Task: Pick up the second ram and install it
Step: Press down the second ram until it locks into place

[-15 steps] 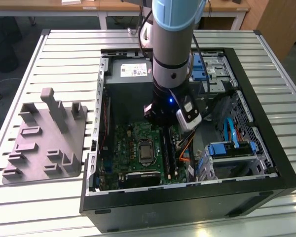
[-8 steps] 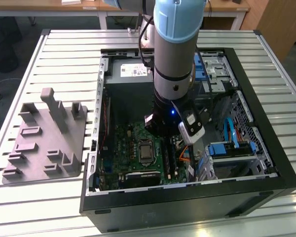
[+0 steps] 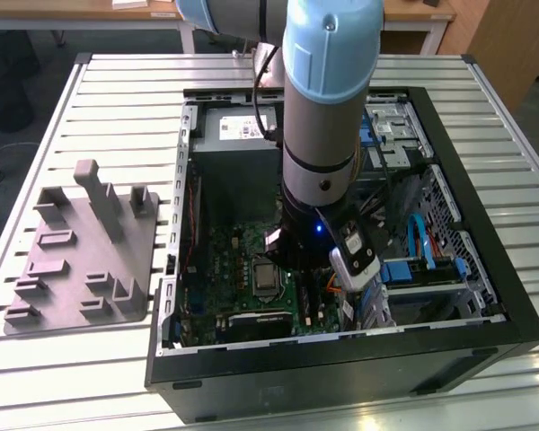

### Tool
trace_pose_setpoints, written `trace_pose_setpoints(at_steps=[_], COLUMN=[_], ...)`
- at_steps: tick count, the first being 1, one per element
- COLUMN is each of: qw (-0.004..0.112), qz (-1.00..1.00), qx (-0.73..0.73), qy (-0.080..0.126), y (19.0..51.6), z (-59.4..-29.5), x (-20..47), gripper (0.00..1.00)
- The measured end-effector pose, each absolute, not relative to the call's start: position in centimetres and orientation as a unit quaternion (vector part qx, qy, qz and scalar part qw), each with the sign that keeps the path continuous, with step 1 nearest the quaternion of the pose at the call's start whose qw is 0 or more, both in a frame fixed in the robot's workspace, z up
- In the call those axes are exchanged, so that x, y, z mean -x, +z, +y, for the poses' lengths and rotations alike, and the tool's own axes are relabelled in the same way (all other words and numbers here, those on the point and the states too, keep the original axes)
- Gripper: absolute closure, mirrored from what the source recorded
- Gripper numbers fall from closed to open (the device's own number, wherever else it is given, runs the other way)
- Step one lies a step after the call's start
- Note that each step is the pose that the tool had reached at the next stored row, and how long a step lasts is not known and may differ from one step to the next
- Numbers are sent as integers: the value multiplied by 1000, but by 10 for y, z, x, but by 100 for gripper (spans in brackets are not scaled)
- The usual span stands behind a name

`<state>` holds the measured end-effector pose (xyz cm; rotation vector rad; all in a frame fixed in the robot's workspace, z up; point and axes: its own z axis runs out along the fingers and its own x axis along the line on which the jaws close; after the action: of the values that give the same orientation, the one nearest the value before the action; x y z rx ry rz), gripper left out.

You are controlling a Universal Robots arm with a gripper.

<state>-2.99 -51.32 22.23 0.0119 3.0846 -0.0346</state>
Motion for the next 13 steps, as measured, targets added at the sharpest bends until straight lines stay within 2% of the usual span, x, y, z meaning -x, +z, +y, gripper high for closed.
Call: trace_pose_setpoints(at_steps=[8,13], qw=[26,23], qz=[999,999], qx=[0,4], qy=[-26,-29], y=[222,220], z=[-517,-518], x=[29,28], gripper=[90,90])
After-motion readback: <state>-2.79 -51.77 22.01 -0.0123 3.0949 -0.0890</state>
